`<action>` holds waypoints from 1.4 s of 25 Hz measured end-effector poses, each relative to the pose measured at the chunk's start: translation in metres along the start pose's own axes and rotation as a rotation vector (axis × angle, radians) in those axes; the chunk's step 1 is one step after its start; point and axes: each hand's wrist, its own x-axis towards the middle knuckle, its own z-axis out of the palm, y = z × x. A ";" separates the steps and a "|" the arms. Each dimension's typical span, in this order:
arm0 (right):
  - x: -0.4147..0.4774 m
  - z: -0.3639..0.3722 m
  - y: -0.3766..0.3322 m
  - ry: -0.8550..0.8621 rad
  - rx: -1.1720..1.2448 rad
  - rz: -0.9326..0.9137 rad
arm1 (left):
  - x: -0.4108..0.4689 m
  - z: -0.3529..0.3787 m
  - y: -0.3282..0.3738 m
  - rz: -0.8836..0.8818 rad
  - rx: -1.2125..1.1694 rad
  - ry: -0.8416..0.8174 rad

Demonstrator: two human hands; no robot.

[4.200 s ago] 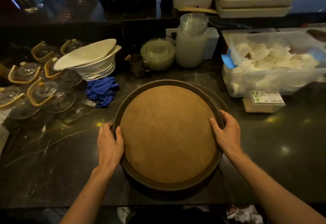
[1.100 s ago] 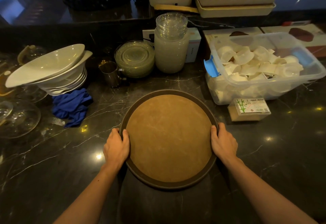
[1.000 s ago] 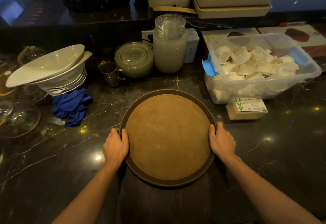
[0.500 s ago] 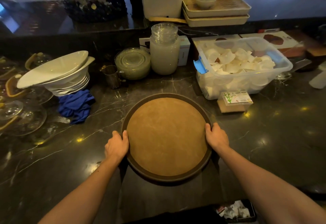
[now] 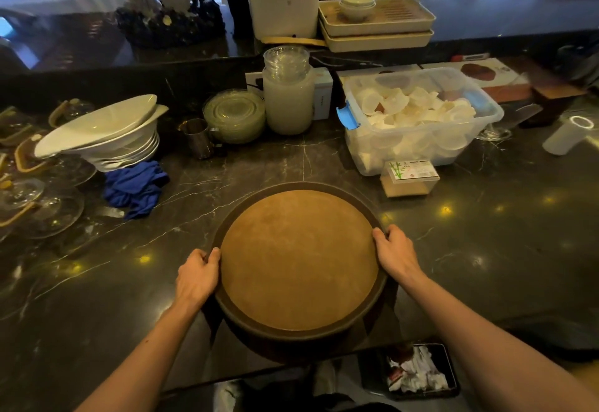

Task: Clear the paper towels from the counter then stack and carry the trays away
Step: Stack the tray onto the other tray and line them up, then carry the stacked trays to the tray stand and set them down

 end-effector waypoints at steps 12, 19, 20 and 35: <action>-0.115 -0.045 -0.030 0.097 0.204 -0.180 | -0.096 -0.072 -0.023 0.001 -0.407 0.065; -0.214 -0.044 -0.066 0.088 0.243 -0.271 | -0.177 -0.151 -0.075 0.074 -0.388 0.265; -0.225 -0.040 -0.070 0.074 0.241 -0.288 | -0.189 -0.162 -0.084 0.080 -0.372 0.304; -0.320 0.048 -0.163 -0.502 0.186 -0.796 | -0.402 -0.222 -0.202 -0.328 -0.499 0.950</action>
